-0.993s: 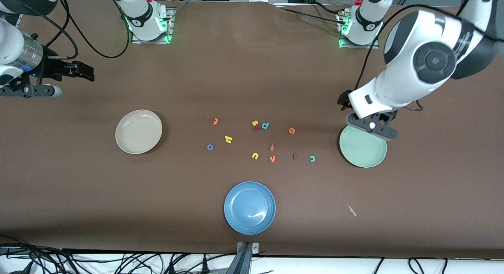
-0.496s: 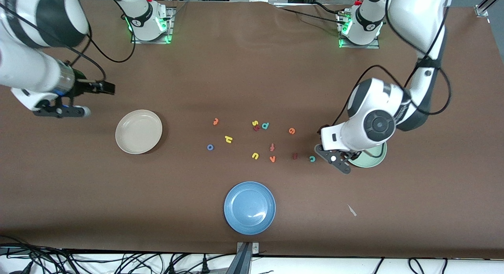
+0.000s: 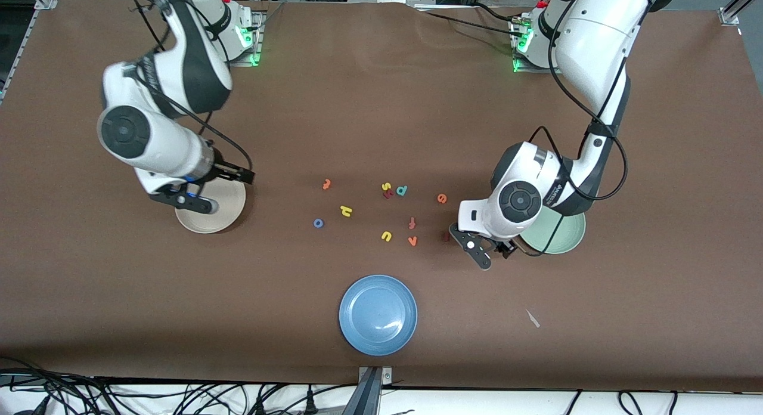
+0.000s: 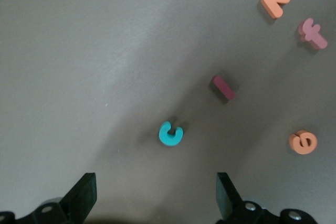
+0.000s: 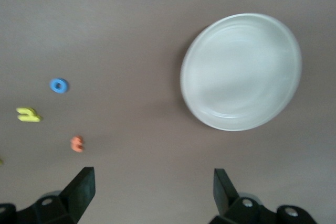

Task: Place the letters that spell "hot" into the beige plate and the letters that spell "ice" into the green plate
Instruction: 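Reach the left gripper to the teal c while the right gripper approaches letters, then grasp the teal c with the left gripper while the right grasps orange t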

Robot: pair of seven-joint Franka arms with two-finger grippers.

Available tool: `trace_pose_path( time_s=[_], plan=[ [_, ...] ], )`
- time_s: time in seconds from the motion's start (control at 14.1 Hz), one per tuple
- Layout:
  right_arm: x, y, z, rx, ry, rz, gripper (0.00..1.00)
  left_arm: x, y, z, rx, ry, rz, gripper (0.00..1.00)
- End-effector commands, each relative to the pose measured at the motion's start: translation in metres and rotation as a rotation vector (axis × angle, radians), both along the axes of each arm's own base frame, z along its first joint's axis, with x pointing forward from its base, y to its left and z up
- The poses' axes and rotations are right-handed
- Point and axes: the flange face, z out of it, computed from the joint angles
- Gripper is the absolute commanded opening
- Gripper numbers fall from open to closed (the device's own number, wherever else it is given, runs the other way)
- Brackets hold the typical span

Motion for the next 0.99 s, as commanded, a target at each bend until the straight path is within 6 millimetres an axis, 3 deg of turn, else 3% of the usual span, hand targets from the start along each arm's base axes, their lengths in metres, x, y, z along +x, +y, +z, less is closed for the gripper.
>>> trace_pose_path(
  time_s=[0.0,0.28,0.57,0.92],
  plan=[
    [0.005,0.028,-0.032,0.038,-0.025,-0.059,1.00,0.010,0.001,-0.023,-0.011,-0.038,-0.116,0.99],
    [-0.009,0.072,-0.087,0.000,-0.065,-0.235,1.00,0.004,-0.002,-0.041,-0.014,-0.035,-0.187,0.96],
    [-0.044,0.092,-0.130,-0.007,-0.109,-0.322,1.00,-0.007,-0.007,-0.052,-0.005,-0.014,-0.218,0.88],
    [-0.083,0.135,-0.162,0.011,-0.157,-0.335,1.00,-0.008,-0.010,-0.055,-0.009,-0.025,-0.233,0.75]
  ],
)
